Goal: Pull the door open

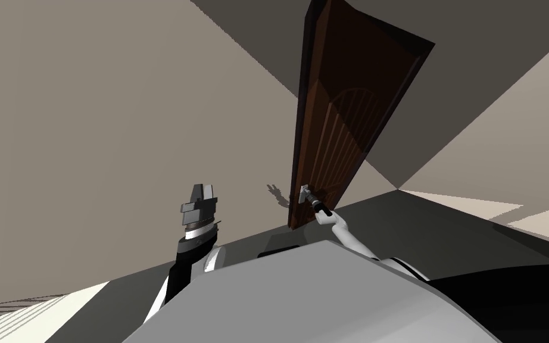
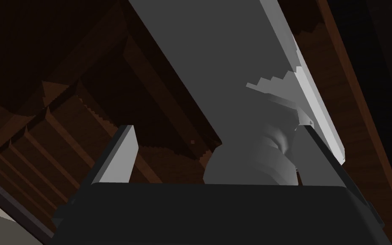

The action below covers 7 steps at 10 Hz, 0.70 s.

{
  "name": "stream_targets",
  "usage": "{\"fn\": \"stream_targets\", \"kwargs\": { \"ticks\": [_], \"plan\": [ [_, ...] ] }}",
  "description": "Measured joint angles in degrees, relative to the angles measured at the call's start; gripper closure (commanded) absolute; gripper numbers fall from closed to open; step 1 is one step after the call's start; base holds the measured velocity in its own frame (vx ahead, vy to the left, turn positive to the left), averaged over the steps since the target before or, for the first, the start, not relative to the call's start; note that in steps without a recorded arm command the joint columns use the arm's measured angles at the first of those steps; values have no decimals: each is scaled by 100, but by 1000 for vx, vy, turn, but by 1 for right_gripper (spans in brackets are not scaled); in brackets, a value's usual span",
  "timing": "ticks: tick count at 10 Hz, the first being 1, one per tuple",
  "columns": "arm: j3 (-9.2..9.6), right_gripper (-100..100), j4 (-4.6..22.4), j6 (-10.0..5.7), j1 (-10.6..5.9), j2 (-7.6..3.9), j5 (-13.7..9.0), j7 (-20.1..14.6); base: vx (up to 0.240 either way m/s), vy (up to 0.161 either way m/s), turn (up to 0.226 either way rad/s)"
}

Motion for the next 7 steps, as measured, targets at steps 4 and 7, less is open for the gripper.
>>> {"fn": "stream_targets", "kwargs": {
  "ticks": [4,7],
  "plan": [
    [3,100,13,188,-23,52,-382,-71,-11,-2,-8],
    [-1,100,20,209,-31,58,-427,-70,-4,4,-1]
  ]
}}
